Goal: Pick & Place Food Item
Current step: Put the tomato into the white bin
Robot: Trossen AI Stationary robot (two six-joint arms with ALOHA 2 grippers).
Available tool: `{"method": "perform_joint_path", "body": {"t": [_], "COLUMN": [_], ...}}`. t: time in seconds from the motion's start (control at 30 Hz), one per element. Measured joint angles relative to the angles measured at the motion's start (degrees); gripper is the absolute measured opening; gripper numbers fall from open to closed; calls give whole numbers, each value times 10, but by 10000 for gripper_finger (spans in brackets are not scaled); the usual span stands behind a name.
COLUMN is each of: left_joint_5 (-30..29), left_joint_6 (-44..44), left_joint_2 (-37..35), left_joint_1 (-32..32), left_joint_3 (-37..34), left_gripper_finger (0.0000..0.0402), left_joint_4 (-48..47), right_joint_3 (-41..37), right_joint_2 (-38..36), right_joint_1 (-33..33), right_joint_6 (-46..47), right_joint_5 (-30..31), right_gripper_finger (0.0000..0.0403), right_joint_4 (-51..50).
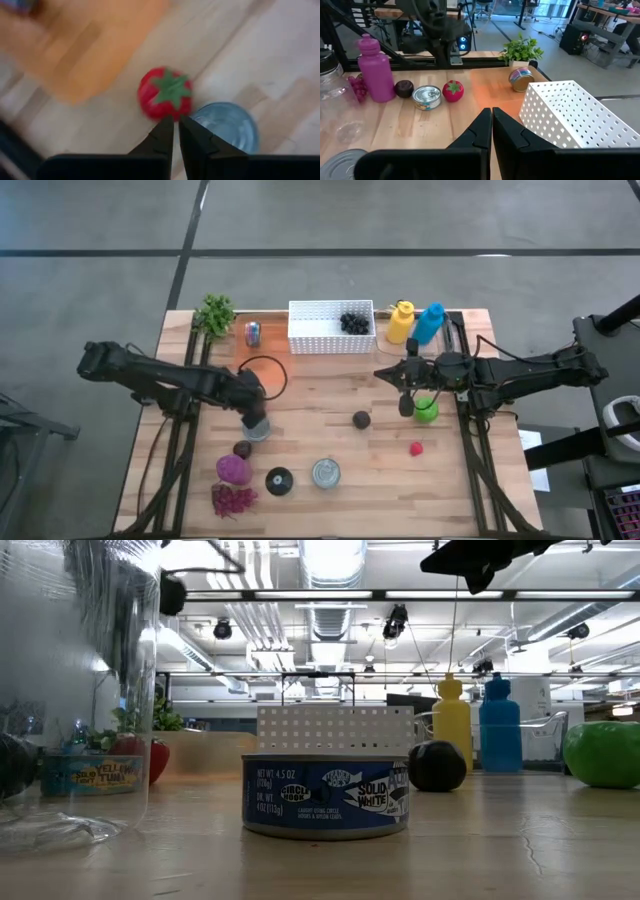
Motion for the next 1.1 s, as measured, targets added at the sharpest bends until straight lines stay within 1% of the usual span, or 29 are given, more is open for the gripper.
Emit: {"method": "perform_joint_path", "body": {"t": [0.17,0.4,0.5,0.67,1.1], "left_joint_5": [0,0,2,19,42], "left_joint_6": [-92,-143,-144,-142,-144], "left_joint_2": [0,0,0,0,0], "left_joint_1": [19,61,73,83,84], "left_joint_3": [-40,-77,-91,-119,-167], "left_gripper_finger": [28,26,26,26,26], "left_joint_4": [-1,4,17,69,161], "right_joint_3": [0,0,-1,-1,-1], "right_joint_2": [0,0,0,0,0], "right_joint_1": [0,0,0,0,0], "right_joint_6": [0,-2,-2,-6,-6], "right_joint_5": [0,0,0,0,0], "right_gripper_finger": [8,8,8,8,8], "right_joint_4": [1,4,5,5,6]}}
